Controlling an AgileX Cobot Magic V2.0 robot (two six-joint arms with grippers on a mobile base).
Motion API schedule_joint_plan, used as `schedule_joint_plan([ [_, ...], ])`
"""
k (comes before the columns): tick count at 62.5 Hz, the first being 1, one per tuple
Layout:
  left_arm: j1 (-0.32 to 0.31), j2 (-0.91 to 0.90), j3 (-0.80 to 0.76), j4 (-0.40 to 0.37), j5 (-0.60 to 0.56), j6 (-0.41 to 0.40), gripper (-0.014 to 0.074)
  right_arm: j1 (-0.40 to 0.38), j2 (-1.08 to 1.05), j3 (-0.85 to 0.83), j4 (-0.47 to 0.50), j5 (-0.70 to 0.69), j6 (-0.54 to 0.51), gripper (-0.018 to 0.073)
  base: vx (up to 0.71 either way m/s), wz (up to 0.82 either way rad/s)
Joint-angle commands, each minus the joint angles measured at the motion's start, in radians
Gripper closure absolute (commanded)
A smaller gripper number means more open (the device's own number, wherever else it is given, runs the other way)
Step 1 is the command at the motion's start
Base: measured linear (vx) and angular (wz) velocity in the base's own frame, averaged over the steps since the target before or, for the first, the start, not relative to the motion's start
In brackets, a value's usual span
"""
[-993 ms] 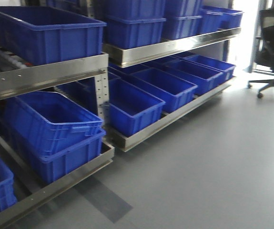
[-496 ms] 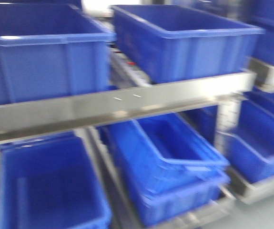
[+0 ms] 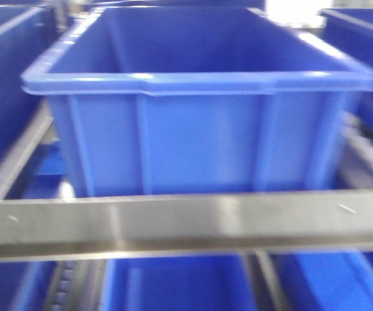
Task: Pick red cube and place on left shelf
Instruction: 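Position the base facing the blue crate on the shelf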
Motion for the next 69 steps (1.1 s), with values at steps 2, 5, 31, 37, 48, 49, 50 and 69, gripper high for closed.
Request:
schedule_joint_plan([
  [2, -0.005, -0.012, 0.024, -0.004, -0.088, -0.005, 0.0496, -0.005, 0.012, -0.027, -0.016, -0.083, -0.005, 0.0399, 0.28, 0.44],
  [5, -0.005, -0.012, 0.024, -0.004, -0.088, -0.005, 0.0495, -0.005, 0.012, -0.027, -0.016, -0.083, -0.005, 0.0399, 0.26, 0.33],
  [31, -0.005, -0.012, 0.024, -0.004, -0.088, -0.005, 0.0495, -0.005, 0.012, -0.027, -0.016, -0.083, -0.005, 0.0399, 0.19, 0.17],
  [37, -0.005, -0.012, 0.024, -0.004, -0.088, -0.005, 0.0495, -0.005, 0.012, -0.027, -0.016, -0.083, -0.005, 0.0399, 0.13, 0.0],
  [48, -0.005, -0.012, 0.024, -0.004, -0.088, -0.005, 0.0496, -0.005, 0.012, -0.027, -0.016, -0.083, -0.005, 0.0399, 0.05, -0.07],
  [49, -0.005, -0.012, 0.024, -0.004, -0.088, -0.005, 0.0496, -0.005, 0.012, -0.027, -0.016, -0.083, -0.005, 0.0399, 0.07, -0.43],
  [50, -0.005, -0.012, 0.024, -0.004, -0.088, -0.005, 0.0496, -0.005, 0.012, -0.027, -0.016, -0.083, -0.005, 0.0399, 0.02, -0.13],
  [69, -0.005, -0.012, 0.024, -0.004, -0.088, -0.005, 0.0495, -0.005, 0.012, -0.027, -0.016, -0.083, -0.005, 0.0399, 0.0, 0.04],
])
